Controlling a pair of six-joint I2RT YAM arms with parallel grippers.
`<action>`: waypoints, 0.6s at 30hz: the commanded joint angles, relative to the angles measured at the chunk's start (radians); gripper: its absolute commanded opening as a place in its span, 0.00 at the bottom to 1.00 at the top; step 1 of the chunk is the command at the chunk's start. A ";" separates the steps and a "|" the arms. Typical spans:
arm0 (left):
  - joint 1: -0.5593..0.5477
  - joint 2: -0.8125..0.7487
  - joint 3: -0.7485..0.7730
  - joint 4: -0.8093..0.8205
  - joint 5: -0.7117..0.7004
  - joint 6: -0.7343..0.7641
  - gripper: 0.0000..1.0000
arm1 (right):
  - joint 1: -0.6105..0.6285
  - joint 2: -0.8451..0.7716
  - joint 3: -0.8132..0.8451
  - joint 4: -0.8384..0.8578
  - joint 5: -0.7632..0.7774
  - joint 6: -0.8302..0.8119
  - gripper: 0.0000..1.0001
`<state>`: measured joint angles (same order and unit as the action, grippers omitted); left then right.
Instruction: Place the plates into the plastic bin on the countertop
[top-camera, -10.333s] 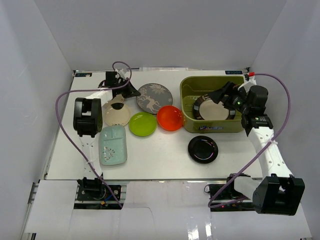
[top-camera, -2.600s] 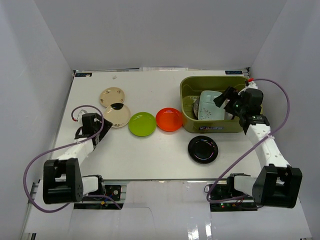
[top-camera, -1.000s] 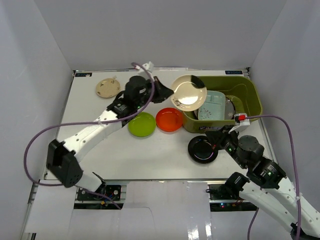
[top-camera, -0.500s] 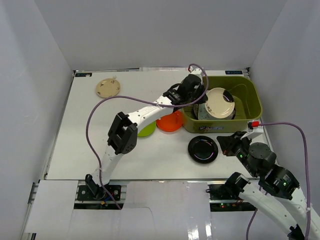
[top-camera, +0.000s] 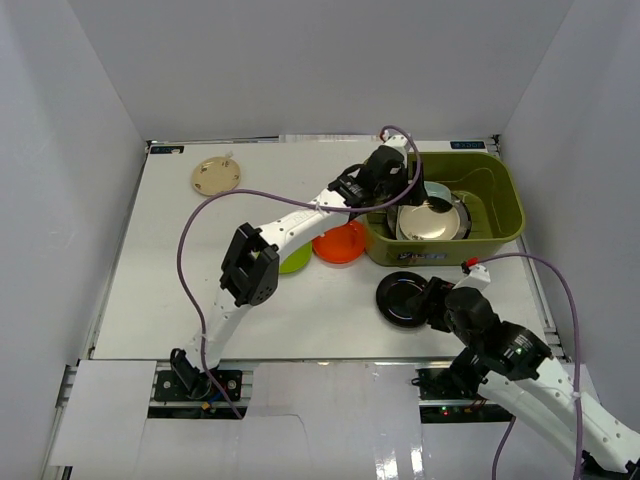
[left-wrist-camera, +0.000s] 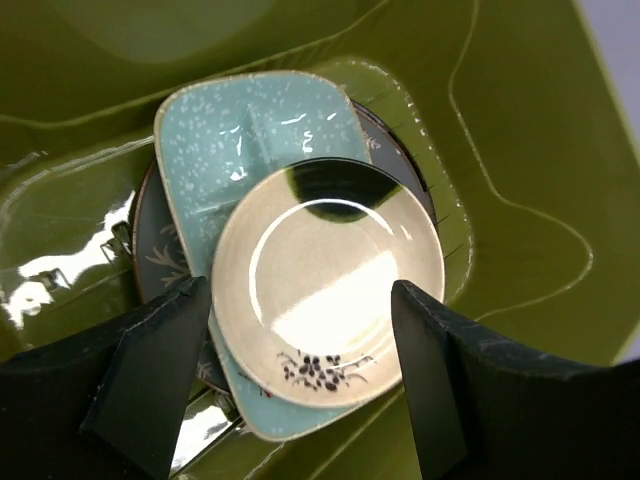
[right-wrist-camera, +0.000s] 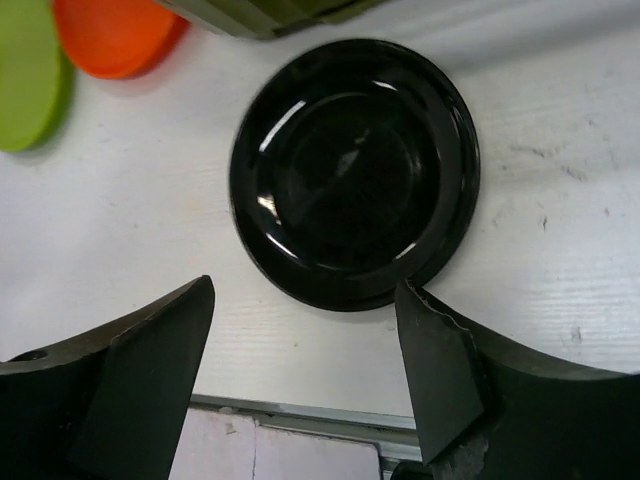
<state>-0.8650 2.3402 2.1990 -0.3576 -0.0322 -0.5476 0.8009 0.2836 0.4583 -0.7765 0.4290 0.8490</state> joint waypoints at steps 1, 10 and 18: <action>0.018 -0.265 -0.037 0.061 -0.043 0.084 0.84 | 0.004 0.035 -0.035 0.000 0.069 0.168 0.79; 0.426 -0.688 -0.720 0.261 0.087 -0.103 0.85 | 0.003 0.083 -0.104 -0.061 0.171 0.367 0.90; 0.728 -0.805 -1.042 0.350 0.182 -0.221 0.87 | 0.001 0.161 -0.118 -0.047 0.159 0.527 0.83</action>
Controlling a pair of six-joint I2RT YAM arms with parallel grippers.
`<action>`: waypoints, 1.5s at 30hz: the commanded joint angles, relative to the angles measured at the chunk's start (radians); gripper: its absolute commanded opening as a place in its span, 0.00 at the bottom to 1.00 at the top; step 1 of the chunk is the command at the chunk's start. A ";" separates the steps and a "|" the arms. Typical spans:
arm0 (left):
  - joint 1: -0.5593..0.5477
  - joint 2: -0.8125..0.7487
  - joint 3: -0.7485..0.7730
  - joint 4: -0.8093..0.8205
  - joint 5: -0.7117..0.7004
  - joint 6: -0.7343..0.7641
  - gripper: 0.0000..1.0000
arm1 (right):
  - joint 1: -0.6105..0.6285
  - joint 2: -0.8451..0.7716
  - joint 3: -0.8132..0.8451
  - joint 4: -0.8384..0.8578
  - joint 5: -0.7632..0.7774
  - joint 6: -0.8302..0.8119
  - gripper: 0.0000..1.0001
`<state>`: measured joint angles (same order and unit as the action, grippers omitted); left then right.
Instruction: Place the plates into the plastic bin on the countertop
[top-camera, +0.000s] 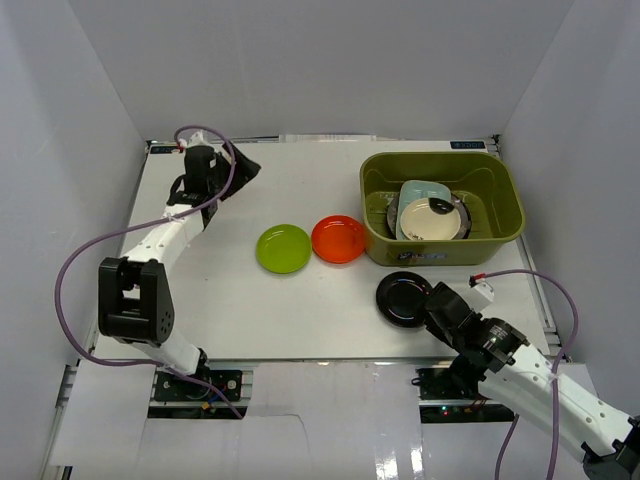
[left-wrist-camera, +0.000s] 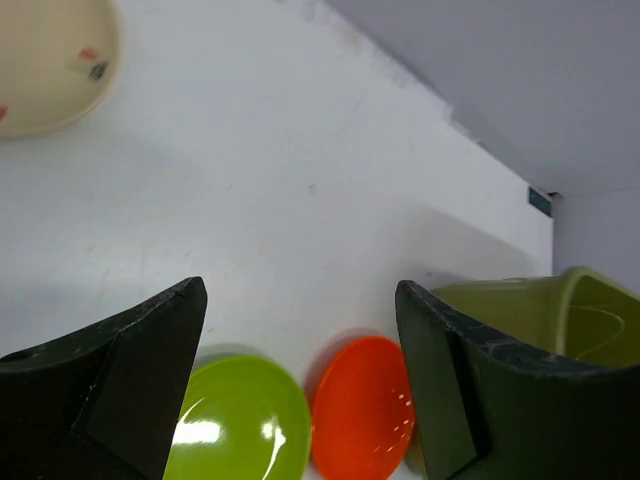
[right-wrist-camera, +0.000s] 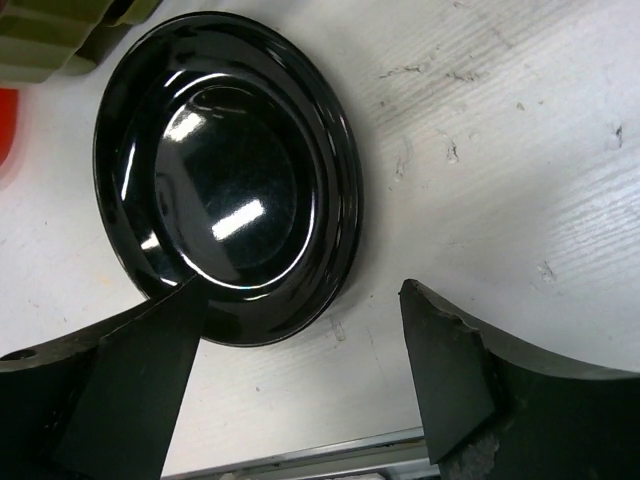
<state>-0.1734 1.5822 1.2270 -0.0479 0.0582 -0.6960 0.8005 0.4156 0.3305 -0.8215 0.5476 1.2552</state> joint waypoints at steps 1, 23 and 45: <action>0.092 -0.050 -0.124 0.069 0.113 -0.086 0.88 | 0.002 0.043 0.004 0.011 0.029 0.134 0.82; 0.399 0.295 -0.110 0.192 0.143 -0.180 0.98 | 0.000 0.080 -0.107 0.131 -0.060 0.201 0.08; 0.399 0.633 0.213 0.115 0.106 -0.166 0.37 | 0.048 0.316 0.416 0.392 -0.779 -0.387 0.08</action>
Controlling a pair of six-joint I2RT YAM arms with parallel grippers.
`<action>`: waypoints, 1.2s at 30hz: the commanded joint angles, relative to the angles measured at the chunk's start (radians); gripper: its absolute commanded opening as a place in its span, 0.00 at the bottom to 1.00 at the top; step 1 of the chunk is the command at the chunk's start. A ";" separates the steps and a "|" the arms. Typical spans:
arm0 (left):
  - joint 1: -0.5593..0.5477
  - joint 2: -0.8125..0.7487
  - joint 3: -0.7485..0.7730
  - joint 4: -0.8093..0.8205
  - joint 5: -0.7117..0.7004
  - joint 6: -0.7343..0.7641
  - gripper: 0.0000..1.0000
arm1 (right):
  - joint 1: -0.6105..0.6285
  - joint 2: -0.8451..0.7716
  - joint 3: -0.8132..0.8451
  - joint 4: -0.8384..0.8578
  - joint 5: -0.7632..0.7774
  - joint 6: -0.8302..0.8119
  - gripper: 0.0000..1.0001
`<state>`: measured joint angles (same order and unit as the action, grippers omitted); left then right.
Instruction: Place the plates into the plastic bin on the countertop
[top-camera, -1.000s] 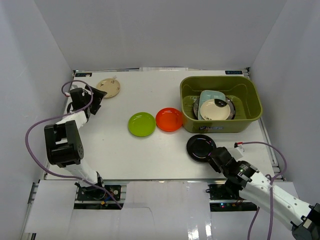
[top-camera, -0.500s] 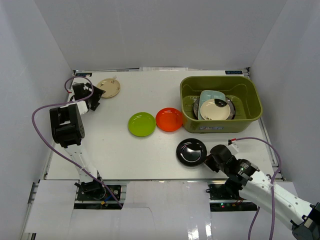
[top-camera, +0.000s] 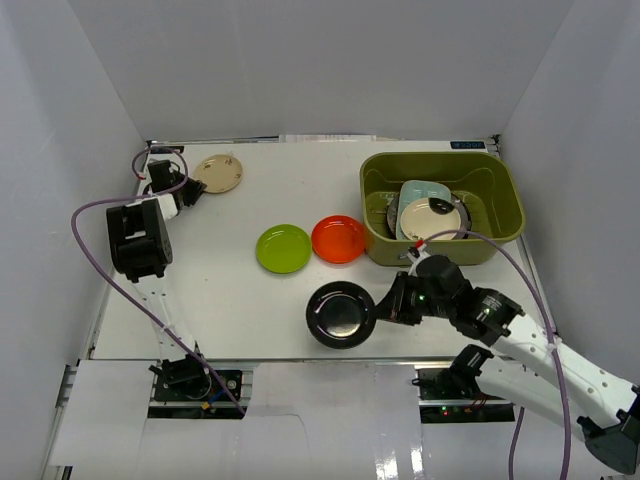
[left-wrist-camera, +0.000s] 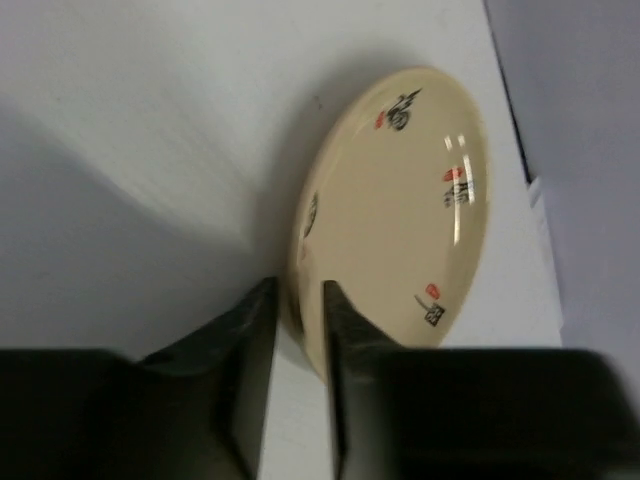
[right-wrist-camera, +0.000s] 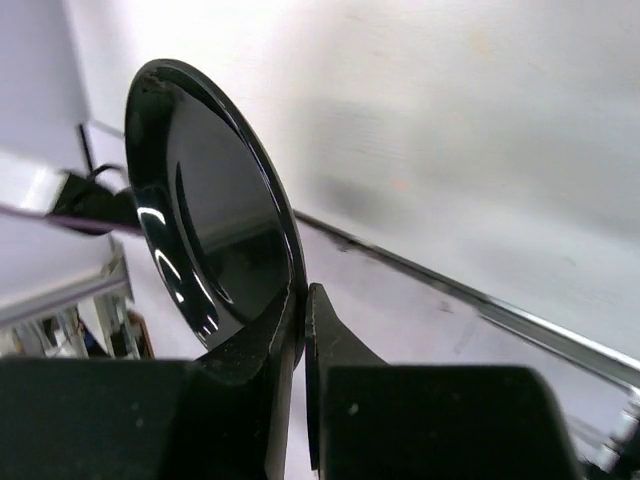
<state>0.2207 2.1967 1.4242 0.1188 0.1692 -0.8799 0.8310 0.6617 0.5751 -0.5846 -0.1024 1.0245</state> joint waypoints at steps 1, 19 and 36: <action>0.005 0.017 0.016 -0.057 -0.011 0.028 0.30 | 0.017 0.099 0.224 0.158 -0.105 -0.190 0.08; -0.124 -0.488 -0.300 0.090 0.131 -0.037 0.00 | -0.671 0.456 0.605 0.092 0.245 -0.682 0.08; -0.891 -0.672 -0.099 -0.166 -0.210 0.163 0.00 | -0.855 0.616 0.417 0.229 0.113 -0.564 0.72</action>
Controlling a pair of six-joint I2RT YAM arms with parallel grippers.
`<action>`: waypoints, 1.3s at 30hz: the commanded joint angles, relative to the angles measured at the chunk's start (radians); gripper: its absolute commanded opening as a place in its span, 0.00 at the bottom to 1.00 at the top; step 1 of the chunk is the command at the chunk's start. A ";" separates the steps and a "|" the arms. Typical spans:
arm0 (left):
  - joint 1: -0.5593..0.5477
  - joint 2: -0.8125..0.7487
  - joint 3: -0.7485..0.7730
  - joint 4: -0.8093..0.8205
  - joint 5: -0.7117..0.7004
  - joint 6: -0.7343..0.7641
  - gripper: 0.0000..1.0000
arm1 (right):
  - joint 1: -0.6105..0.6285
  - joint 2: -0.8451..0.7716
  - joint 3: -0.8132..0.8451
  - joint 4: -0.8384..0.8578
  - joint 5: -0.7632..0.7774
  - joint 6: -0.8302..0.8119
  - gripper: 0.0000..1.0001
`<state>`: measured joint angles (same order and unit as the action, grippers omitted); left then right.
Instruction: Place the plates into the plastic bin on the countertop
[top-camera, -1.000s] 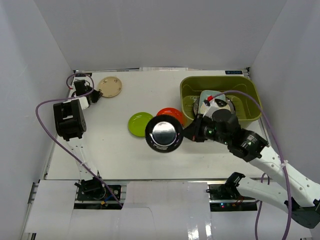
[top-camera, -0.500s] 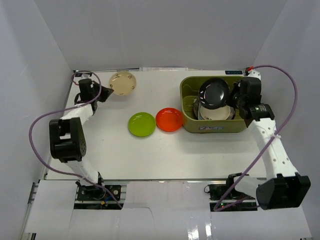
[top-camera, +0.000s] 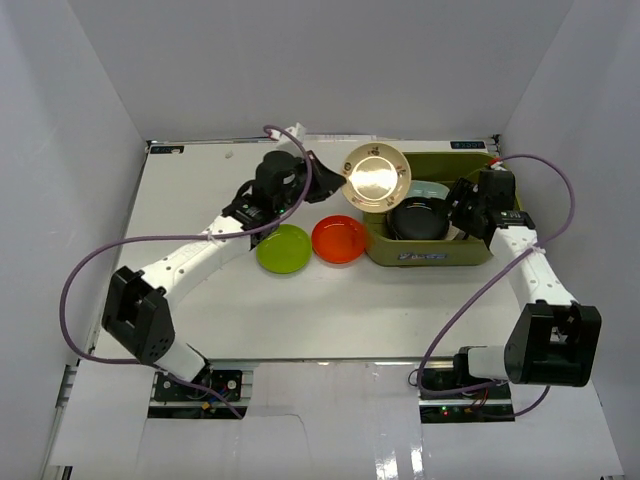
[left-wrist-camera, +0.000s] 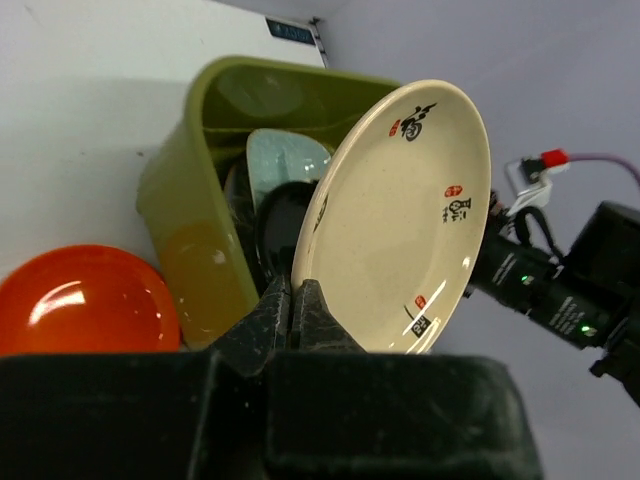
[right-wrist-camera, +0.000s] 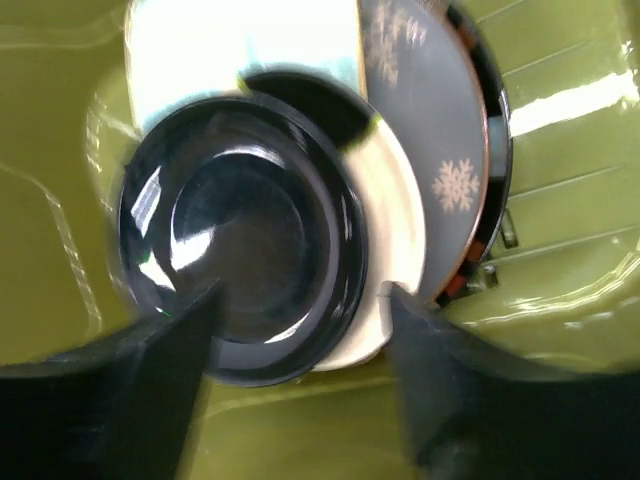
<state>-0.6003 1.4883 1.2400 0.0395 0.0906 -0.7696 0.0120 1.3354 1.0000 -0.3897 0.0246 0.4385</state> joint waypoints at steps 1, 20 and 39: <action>-0.110 0.056 0.107 -0.096 -0.144 0.056 0.00 | -0.053 -0.118 -0.011 0.034 -0.008 0.029 0.80; -0.279 0.668 0.778 -0.352 -0.216 0.090 0.15 | -0.099 -0.731 -0.029 -0.152 -0.265 0.017 0.19; -0.061 -0.234 -0.049 -0.262 -0.290 0.134 0.87 | -0.040 -0.702 -0.093 -0.091 -0.614 -0.031 0.28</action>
<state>-0.7582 1.4319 1.3888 -0.2443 -0.1551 -0.5694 -0.0463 0.6117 0.9119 -0.5575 -0.4839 0.4248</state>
